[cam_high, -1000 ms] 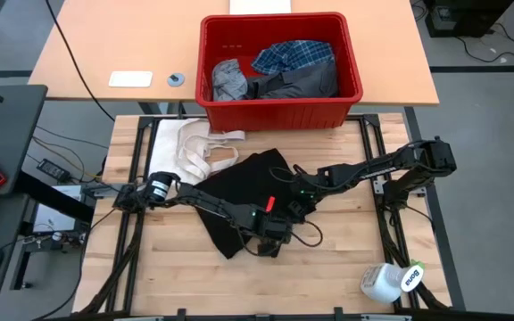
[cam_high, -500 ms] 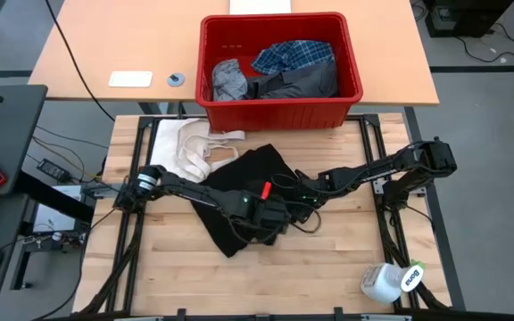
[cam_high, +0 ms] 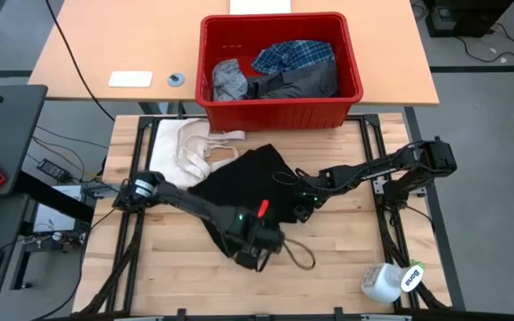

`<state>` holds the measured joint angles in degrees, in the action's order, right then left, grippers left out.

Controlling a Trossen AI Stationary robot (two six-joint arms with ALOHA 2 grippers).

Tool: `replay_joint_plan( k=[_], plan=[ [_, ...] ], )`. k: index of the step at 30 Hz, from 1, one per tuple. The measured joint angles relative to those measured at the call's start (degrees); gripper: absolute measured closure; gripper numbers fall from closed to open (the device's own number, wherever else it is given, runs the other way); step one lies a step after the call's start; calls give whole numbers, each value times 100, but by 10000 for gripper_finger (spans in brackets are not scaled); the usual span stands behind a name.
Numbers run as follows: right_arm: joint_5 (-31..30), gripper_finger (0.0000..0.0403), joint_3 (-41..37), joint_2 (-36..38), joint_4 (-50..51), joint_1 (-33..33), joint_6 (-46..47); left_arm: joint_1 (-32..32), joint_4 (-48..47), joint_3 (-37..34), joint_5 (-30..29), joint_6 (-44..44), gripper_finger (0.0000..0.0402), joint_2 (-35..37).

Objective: Fold Laundry from Bin
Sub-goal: Fold the black shirt

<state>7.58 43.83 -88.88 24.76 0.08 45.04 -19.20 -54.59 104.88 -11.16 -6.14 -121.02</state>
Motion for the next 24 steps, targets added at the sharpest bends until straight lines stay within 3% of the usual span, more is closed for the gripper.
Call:
replay_joint_plan(
  k=[5, 11, 15, 20, 24],
  plan=[
    [-25, 243, 0, 2, -176, -11, 41, -217, 531, -131, -635, -314, 203, -204],
    [-29, 243, 0, 2, -246, -11, 43, -158, 550, -140, -229, -454, 171, -549],
    [-38, 243, 0, 3, -251, -11, 46, -102, 571, -144, -310, -525, 173, -745],
    [-44, 243, 0, 4, -283, -11, 44, -24, 658, -128, -372, -540, 216, -833],
    [-44, 243, 0, 4, -295, -11, 44, 37, 639, -132, -368, -414, 300, -846]
  ],
)
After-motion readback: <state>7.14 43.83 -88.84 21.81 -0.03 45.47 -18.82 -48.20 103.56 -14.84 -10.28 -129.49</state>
